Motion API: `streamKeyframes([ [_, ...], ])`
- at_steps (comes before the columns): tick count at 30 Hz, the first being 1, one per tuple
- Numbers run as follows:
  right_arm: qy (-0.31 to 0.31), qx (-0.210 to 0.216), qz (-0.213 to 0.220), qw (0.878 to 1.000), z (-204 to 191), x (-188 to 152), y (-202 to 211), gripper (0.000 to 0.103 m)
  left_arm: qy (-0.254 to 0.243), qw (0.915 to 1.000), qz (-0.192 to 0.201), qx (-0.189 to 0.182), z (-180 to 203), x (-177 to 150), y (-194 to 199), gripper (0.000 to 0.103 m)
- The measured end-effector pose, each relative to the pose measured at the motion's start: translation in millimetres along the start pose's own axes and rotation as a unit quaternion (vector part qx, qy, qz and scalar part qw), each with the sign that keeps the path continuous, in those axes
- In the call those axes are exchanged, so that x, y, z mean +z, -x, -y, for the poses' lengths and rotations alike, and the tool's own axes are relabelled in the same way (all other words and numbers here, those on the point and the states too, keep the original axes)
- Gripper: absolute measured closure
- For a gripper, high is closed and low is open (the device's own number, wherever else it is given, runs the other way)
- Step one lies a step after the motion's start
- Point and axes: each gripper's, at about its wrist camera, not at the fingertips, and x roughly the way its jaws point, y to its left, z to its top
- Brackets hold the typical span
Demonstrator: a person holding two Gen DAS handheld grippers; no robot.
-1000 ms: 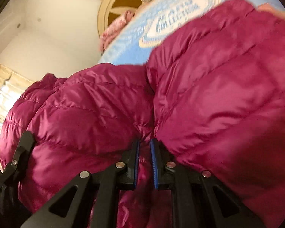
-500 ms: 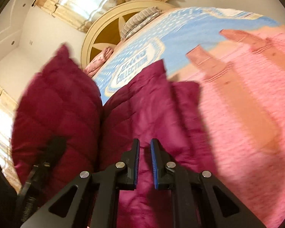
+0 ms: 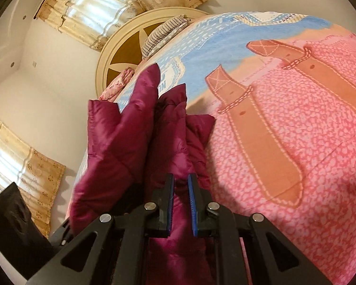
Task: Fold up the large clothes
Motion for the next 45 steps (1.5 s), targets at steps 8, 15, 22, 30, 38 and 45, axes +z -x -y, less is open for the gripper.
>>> streamKeyframes([
  [8, 0.014, 0.009, 0.007, 1.000, 0.8, 4.7, 30.3, 0.091, -0.028, 0.9995, -0.002, 0.013, 15.1, -7.5, -10.7, 0.079],
  [15, 0.001, 0.013, 0.025, 1.000, 5.4, 11.7, 56.8, 0.040, -0.027, 0.9984, 0.008, -0.048, 5.7, -12.0, 33.8, 0.010],
  [22, -0.001, 0.055, 0.037, 0.998, -1.5, 14.7, 87.0, 0.040, -0.064, 0.9955, 0.063, -0.029, -13.3, -63.6, 110.5, 0.003],
  [30, 0.094, 0.089, -0.003, 0.992, -70.2, -1.6, 77.3, 0.040, 0.144, 0.9852, 0.083, -0.041, -137.0, -93.3, 133.7, 0.003],
  [38, 0.259, 0.045, -0.046, 0.964, -135.9, -49.6, 50.1, 0.038, 0.200, 0.9783, 0.055, 0.004, -172.1, -77.4, 93.8, 0.003],
  [45, 0.235, -0.019, -0.069, 0.969, -90.4, -50.8, 29.6, 0.089, 0.194, 0.9790, 0.061, -0.018, -167.9, -54.0, 79.8, 0.003],
])
